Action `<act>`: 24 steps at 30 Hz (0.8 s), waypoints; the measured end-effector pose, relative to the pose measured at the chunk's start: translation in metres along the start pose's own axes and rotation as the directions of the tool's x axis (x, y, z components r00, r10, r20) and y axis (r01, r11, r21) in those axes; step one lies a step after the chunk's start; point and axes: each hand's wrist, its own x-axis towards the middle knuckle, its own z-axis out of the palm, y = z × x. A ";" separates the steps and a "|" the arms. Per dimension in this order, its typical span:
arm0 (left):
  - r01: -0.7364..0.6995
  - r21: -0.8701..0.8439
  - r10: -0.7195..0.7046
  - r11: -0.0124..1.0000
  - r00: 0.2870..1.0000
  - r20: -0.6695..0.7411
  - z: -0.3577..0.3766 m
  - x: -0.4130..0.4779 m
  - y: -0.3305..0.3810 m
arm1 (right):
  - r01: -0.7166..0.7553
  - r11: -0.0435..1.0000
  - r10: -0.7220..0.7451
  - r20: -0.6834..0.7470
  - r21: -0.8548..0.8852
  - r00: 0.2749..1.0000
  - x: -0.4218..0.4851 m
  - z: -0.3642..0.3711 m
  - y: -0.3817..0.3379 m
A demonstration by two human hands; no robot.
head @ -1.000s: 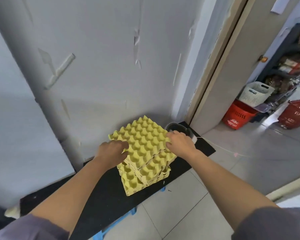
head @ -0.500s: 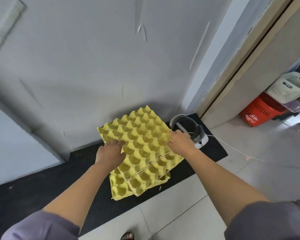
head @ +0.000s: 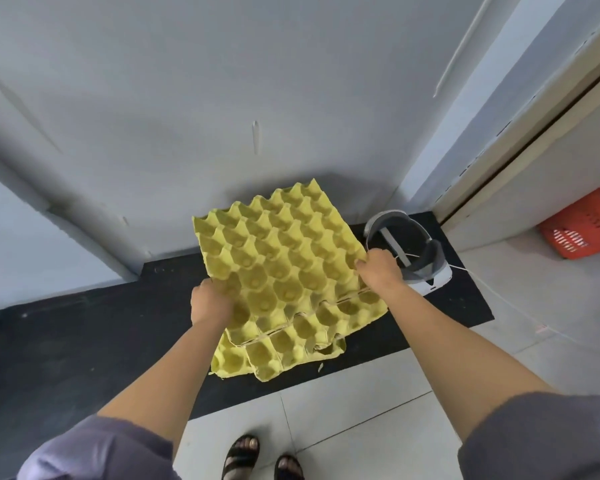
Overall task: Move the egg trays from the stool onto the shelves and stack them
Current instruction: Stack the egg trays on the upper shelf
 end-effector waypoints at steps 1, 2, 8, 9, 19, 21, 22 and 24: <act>0.010 -0.008 -0.010 1.000 1.000 -0.021 0.000 0.000 0.000 | -0.015 1.000 0.016 -0.015 0.020 1.000 0.002 -0.001 0.000; 0.021 -0.031 -0.022 0.999 0.999 -0.038 0.000 0.001 0.000 | -0.028 0.999 0.029 -0.026 0.037 0.999 0.005 -0.002 -0.001; 0.034 -0.173 -0.048 0.984 0.996 -0.081 -0.002 -0.005 0.010 | 0.031 0.992 -0.017 -0.108 0.125 0.994 0.008 -0.016 -0.006; 0.027 -0.194 -0.045 0.981 0.995 -0.093 -0.002 -0.006 0.010 | 0.044 0.991 -0.031 -0.109 0.124 0.994 0.006 -0.019 -0.006; -0.100 -0.293 0.053 0.951 0.985 -0.162 -0.034 -0.035 0.020 | 0.134 0.970 -0.096 -0.191 0.202 0.977 -0.033 -0.048 -0.016; -0.129 -0.327 0.070 0.936 0.980 -0.186 -0.047 -0.046 0.024 | 0.156 0.963 -0.110 -0.209 0.218 0.972 -0.044 -0.058 -0.021; -0.147 -0.346 0.082 0.927 0.977 -0.196 -0.054 -0.051 0.026 | 0.169 0.960 -0.119 -0.224 0.223 0.967 -0.050 -0.064 -0.023; -0.182 -0.385 0.103 0.905 0.971 -0.216 -0.071 -0.063 0.027 | 0.202 0.950 -0.139 -0.256 0.239 0.957 -0.065 -0.075 -0.031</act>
